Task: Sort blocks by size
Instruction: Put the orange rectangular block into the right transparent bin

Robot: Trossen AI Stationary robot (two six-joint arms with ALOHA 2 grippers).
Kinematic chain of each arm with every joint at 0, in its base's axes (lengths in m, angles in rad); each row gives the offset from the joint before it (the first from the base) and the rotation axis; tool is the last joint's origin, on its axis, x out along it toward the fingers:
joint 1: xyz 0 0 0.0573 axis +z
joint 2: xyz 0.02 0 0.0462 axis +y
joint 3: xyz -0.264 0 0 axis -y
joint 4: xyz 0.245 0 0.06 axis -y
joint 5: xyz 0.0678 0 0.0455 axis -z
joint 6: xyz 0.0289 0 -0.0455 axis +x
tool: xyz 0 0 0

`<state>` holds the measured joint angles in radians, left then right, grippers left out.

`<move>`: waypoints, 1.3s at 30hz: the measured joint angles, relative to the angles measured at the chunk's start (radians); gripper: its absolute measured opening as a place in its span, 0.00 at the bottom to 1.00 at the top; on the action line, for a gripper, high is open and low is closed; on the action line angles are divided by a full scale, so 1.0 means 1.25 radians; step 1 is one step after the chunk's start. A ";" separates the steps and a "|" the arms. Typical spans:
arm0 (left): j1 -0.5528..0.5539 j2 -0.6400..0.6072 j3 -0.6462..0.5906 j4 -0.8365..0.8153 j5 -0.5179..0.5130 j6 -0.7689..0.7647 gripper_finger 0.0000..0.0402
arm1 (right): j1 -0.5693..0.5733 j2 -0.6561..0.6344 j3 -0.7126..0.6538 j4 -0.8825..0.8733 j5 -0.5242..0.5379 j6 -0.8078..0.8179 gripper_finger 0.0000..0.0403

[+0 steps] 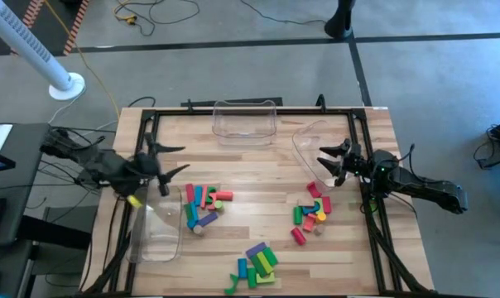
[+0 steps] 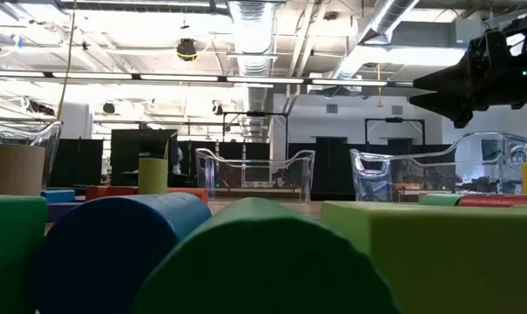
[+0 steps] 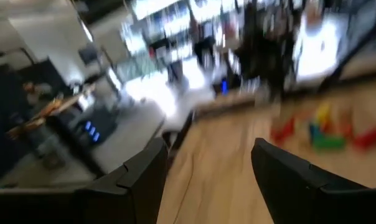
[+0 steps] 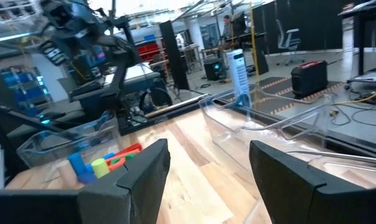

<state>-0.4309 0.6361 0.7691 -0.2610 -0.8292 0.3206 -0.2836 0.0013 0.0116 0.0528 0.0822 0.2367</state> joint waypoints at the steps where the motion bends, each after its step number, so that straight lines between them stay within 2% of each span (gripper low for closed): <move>1: 0.016 0.043 0.041 -0.055 0.004 -0.012 0.55 | 0.000 0.000 0.000 0.000 0.000 0.000 0.63; 5: 0.091 0.205 0.173 -0.233 0.080 -0.046 0.55 | 0.000 0.000 0.000 0.000 0.000 0.000 0.63; 9: 0.201 0.334 0.255 -0.363 0.273 -0.052 0.55 | 0.000 0.000 0.001 0.000 0.000 0.000 0.63; 14: 0.347 0.457 0.275 -0.438 0.490 -0.020 0.55 | 0.000 0.000 0.001 -0.002 0.001 0.001 0.63; 18: 0.419 0.530 0.276 -0.466 0.636 0.025 0.55 | 0.000 0.000 0.002 -0.015 0.001 0.015 0.63; 26: 0.448 0.673 0.277 -0.601 0.665 0.105 0.55 | 0.001 0.000 0.003 -0.030 0.000 0.022 0.63; 30: 0.444 0.727 0.277 -0.602 0.693 0.144 0.55 | 0.000 0.000 0.003 -0.032 0.000 0.022 0.63; 39: 0.429 0.824 0.277 -0.599 0.695 0.242 0.55 | 0.000 0.000 0.003 -0.034 0.000 0.022 0.63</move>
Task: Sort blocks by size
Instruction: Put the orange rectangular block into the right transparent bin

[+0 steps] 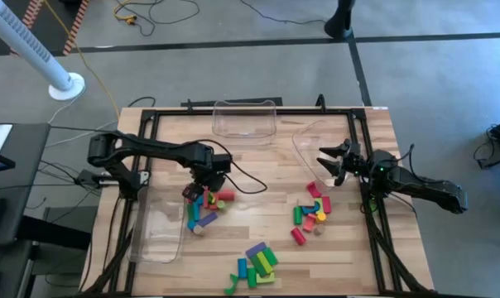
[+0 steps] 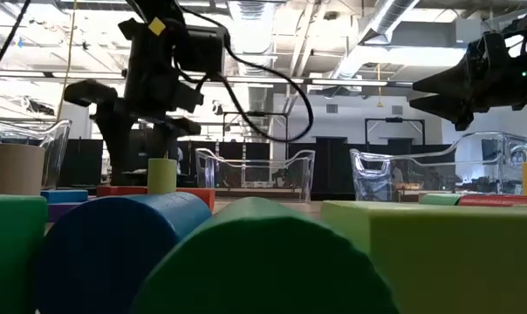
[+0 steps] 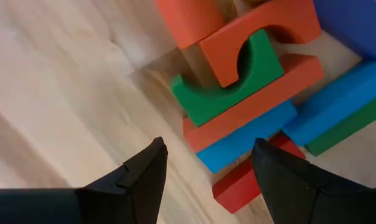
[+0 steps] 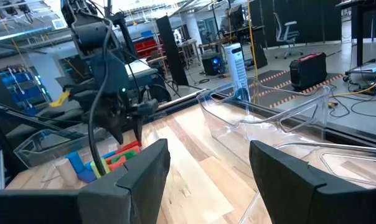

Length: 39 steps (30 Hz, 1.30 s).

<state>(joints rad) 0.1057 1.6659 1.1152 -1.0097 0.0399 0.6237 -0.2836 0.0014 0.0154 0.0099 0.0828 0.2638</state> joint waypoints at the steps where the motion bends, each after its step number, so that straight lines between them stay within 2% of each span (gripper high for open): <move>1: -0.001 0.010 0.000 0.003 0.000 0.005 0.55 | 0.000 0.000 0.000 0.000 0.000 0.000 0.63; 6: -0.005 0.044 -0.001 0.006 -0.007 0.030 0.55 | 0.000 0.000 0.000 -0.001 0.000 0.000 0.63; 15: -0.013 0.044 -0.035 0.038 0.023 0.051 0.55 | 0.000 0.000 0.000 -0.001 0.000 -0.002 0.63; 29: -0.050 0.048 -0.056 0.088 0.052 0.048 0.30 | 0.000 0.000 0.000 -0.001 0.000 -0.002 0.63; 39: -0.096 0.047 -0.058 0.086 0.060 0.060 0.27 | 0.000 0.000 -0.001 -0.001 0.000 -0.002 0.63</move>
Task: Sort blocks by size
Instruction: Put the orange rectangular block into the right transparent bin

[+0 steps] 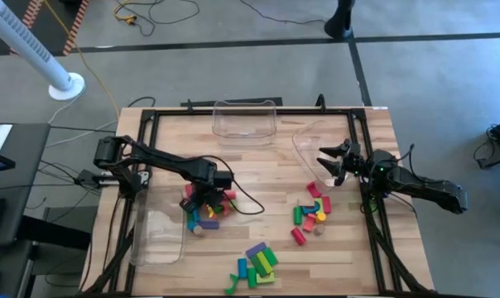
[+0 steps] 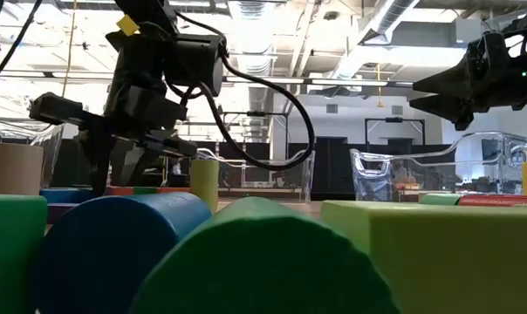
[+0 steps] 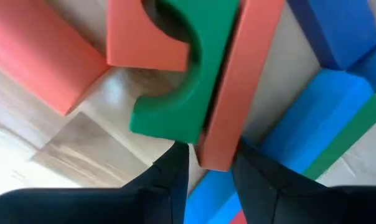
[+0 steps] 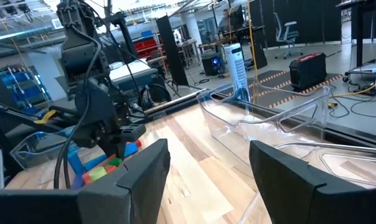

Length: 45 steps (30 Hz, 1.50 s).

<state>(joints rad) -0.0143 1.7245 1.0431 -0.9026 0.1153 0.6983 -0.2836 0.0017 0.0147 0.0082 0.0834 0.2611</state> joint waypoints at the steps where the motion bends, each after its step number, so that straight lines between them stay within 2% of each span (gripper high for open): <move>1: -0.002 0.000 0.000 0.000 0.000 -0.002 0.27 | 0.000 0.000 0.000 0.000 0.000 0.000 0.63; 13: -0.008 -0.001 0.000 0.044 0.009 -0.023 0.26 | 0.000 0.000 0.000 0.000 0.000 0.001 0.63; 21: -0.008 -0.001 0.001 0.045 0.038 -0.021 0.13 | 0.000 0.000 0.000 0.000 0.000 0.001 0.63; 34: -0.008 -0.010 0.002 0.016 0.042 -0.041 0.13 | 0.000 0.000 -0.003 0.022 0.001 -0.003 0.63; 39: -0.008 -0.051 0.002 -0.001 0.028 -0.065 0.13 | 0.000 0.000 -0.003 0.041 0.002 -0.003 0.63; 45: 0.001 -0.154 0.002 0.009 -0.002 -0.077 0.13 | 0.001 0.000 -0.003 0.102 -0.001 0.020 0.63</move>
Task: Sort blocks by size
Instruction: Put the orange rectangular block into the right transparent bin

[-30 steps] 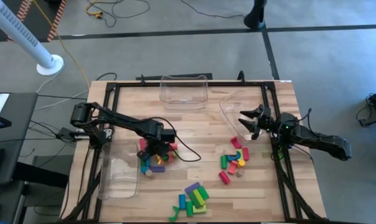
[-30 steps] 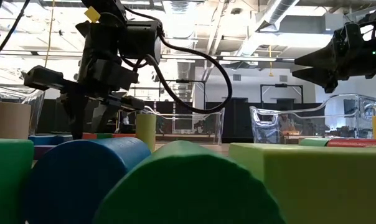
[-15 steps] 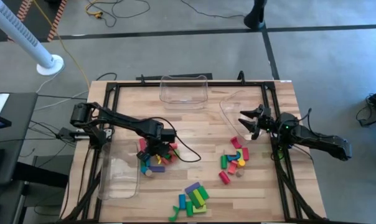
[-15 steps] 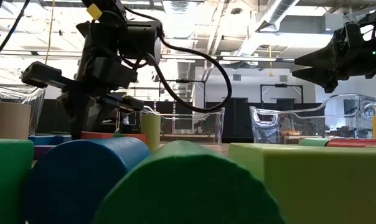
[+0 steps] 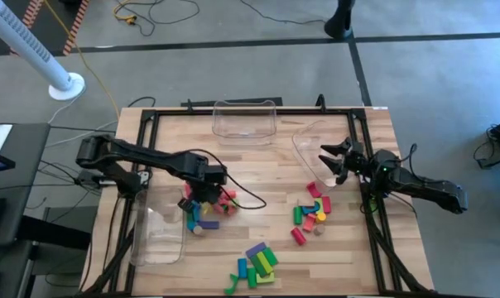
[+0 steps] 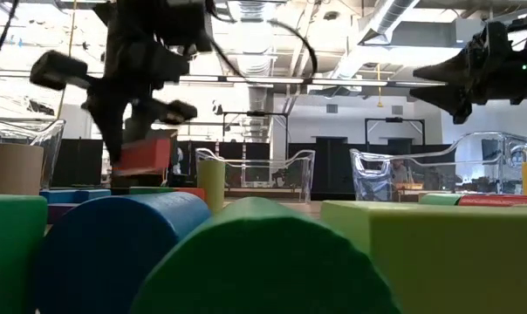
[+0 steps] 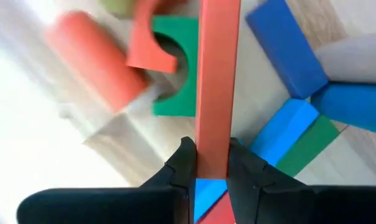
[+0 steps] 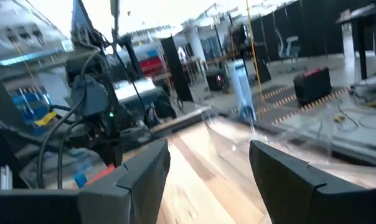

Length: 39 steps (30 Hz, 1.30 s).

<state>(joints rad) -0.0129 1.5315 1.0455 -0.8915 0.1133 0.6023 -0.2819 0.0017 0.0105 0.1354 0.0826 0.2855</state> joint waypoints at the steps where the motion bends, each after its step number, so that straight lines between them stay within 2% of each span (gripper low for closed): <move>1: 0.005 -0.018 0.000 0.008 -0.011 -0.002 0.13 | 0.000 0.000 0.000 0.016 -0.001 0.001 0.63; 5: 0.037 -0.097 0.000 0.083 -0.028 -0.010 0.13 | 0.000 0.000 0.000 0.087 -0.002 -0.015 0.63; 10: 0.083 -0.168 0.000 0.256 -0.031 -0.019 0.13 | 0.000 0.012 0.006 0.197 -0.005 -0.063 0.63; 16: 0.134 -0.186 0.001 0.485 -0.007 -0.024 0.13 | 0.000 0.096 0.117 0.219 -0.006 -0.149 0.63; 19: 0.158 -0.178 0.001 0.563 0.018 -0.037 0.13 | 0.000 0.177 0.195 0.225 -0.022 -0.194 0.63; 26: 0.211 -0.177 0.001 0.628 0.036 -0.088 0.13 | 0.000 0.429 0.365 0.204 -0.030 -0.296 0.63; 28: 0.228 -0.176 0.001 0.655 0.071 -0.118 0.13 | 0.000 0.506 0.403 0.218 -0.031 -0.313 0.63; 31: 0.244 -0.171 0.001 0.711 0.120 -0.164 0.13 | 0.001 0.624 0.449 0.241 -0.038 -0.328 0.63; 37: 0.244 -0.138 0.002 0.781 0.142 -0.195 0.13 | 0.024 0.814 0.517 0.317 -0.047 -0.373 0.63; 39: 0.245 -0.131 0.000 0.767 0.140 -0.201 0.14 | 0.042 0.861 0.540 0.330 -0.047 -0.398 0.63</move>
<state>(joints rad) 0.2928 1.3677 1.0458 0.0679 0.2880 0.3511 -0.2298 1.0776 0.6857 0.5479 0.0235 -0.2114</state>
